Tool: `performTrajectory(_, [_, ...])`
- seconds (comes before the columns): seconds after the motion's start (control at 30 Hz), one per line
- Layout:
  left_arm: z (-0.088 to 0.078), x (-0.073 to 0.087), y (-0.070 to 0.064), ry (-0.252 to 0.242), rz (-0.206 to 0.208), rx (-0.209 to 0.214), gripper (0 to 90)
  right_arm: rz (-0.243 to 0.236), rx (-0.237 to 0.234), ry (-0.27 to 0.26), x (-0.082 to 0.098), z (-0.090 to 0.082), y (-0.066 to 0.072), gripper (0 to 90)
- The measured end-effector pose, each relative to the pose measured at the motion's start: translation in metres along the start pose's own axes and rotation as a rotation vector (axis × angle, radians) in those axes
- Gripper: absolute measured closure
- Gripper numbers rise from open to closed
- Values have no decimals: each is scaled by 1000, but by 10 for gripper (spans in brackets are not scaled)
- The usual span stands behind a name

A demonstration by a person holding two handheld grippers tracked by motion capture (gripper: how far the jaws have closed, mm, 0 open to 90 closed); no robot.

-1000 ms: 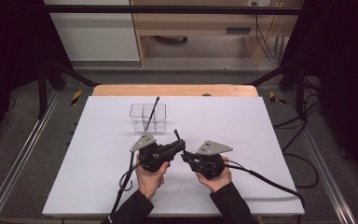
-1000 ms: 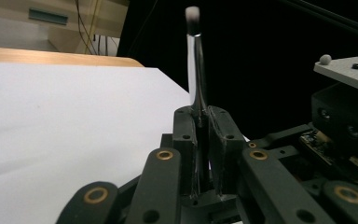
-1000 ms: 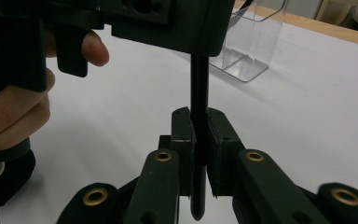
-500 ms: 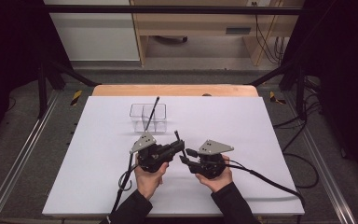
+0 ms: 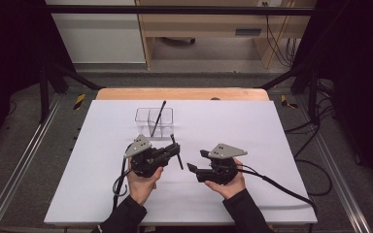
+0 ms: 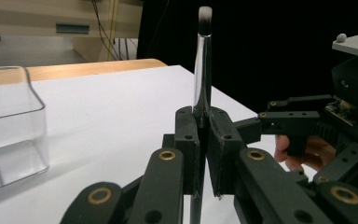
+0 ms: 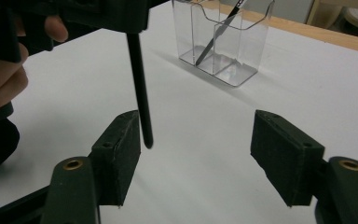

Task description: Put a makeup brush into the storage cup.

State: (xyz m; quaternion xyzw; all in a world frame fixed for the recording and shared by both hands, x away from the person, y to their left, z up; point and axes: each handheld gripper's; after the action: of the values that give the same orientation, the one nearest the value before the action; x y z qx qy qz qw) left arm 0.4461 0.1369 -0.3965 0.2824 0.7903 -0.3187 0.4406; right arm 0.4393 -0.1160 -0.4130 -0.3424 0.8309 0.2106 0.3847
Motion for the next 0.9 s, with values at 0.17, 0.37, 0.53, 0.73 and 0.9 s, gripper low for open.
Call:
performTrajectory(0.17, [-10,1,7,5,-2,-19,830,19,12,4,1,-3,-5,293])
performTrajectory(0.37, [-21,1,15,11,-5,-36,830,44,26,1,3,-8,-12,222])
performTrajectory(0.53, [-32,-1,23,4,-20,-55,830,66,46,8,7,-12,-19,173])
performTrajectory(0.73, [-47,-6,35,-14,-44,-70,829,90,71,6,10,-16,-27,146])
performTrajectory(0.9, [-53,-9,41,-9,-54,-87,829,117,93,3,13,-20,-34,121])
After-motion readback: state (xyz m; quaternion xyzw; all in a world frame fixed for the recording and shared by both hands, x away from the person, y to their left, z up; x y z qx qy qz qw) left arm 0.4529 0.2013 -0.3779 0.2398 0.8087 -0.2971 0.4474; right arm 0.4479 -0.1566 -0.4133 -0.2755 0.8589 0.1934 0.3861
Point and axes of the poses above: each handheld gripper's, and its own axes: z roughly forward along the jaws, x roughly out of its underside, y roughly to its left, and after that the axes turned 11 degrees about y, right-handed
